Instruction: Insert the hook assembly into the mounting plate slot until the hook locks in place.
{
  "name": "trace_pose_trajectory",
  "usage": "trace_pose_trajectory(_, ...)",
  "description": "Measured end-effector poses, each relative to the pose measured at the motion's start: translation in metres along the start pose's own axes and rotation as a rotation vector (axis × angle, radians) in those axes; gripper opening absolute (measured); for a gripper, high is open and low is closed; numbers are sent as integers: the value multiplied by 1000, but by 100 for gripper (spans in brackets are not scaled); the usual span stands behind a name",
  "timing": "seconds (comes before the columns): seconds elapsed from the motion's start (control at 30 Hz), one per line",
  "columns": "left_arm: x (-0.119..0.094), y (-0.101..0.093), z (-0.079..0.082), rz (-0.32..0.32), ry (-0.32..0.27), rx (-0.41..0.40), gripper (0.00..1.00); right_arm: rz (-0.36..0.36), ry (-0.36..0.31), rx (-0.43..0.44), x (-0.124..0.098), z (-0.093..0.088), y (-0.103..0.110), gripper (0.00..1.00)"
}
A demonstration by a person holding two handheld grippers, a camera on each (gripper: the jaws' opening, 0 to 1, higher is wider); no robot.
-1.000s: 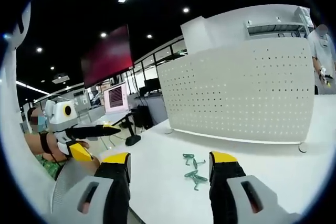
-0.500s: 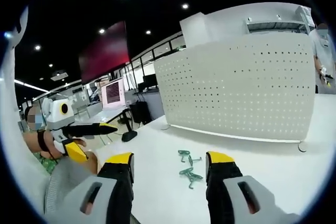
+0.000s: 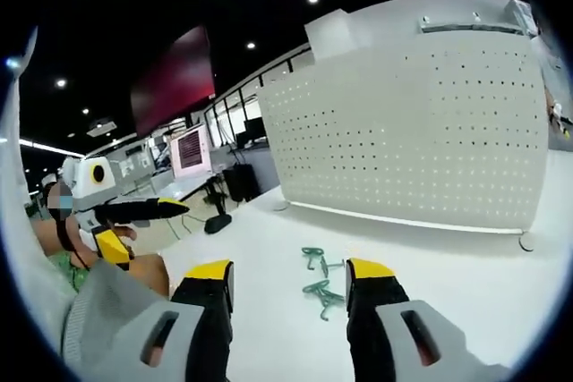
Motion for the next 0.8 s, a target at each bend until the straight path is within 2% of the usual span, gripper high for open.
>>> trace_pose_trajectory(0.17,0,2,-1,8,10,4,81,10,33,8,4,-9,-3,50)
trace_pose_trajectory(0.47,5,1,-3,-7,30,9,81,13,52,21,10,-18,-9,48)
trace_pose_trajectory(0.8,8,2,-2,-20,44,23,87,33,94,12,17,-27,-17,46)
Point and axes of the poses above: the point that each gripper's makers call its tool centre point, and the gripper's own axes: x roughly forward along the fingers, y roughly to its left, z roughly out of its top, the point moved 10 cm from there along -x, roughly backward along the fingers, and after that the axes turned 5 degrees about -x, right-handed, at the moved point
